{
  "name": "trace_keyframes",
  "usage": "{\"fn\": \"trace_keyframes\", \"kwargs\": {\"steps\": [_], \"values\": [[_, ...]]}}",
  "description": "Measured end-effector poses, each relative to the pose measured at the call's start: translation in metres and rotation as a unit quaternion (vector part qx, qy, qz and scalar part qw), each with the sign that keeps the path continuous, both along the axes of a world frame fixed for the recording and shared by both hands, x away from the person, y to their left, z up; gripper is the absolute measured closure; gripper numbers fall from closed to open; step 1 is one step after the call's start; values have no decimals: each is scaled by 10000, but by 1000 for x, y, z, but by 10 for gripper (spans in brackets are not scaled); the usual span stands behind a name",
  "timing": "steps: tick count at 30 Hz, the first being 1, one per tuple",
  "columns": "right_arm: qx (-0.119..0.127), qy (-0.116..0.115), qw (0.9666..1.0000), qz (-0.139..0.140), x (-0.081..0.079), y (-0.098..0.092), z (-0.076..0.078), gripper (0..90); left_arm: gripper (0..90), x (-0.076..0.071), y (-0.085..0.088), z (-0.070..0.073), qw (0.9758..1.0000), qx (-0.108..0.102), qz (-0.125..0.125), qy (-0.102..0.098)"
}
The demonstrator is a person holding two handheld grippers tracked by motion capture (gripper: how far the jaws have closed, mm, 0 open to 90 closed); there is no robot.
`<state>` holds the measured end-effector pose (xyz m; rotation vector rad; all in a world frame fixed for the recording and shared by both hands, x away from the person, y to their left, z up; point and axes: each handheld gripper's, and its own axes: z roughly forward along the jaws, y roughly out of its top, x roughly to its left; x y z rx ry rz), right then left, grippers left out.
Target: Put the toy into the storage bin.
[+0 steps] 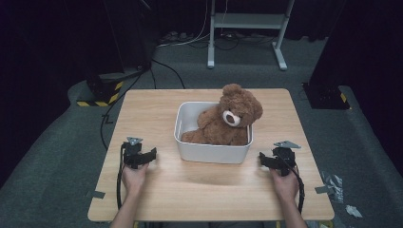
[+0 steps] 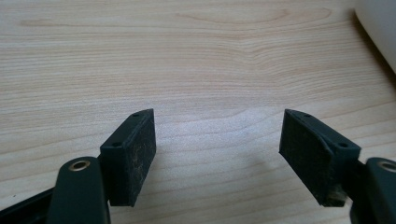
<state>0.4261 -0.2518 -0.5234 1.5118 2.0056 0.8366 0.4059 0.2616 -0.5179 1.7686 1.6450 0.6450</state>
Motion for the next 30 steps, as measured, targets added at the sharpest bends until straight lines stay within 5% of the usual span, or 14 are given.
{"fn": "trace_keyframes", "kwargs": {"steps": [13, 20, 30], "values": [[5, 3, 10000, -3, 0, 0, 0, 181, 272, 2, 0, -6, 9999, 103, -3, -10], [0, 3, 10000, 0, 0, 0, 0, 181, 259, 1, -2, -10, 9994, 323, 27, -115], [29, 40, 10000, -29, -3, 1, 0, 187, 213, -3, -3, -10, 9995, 314, 17, -92]]}}
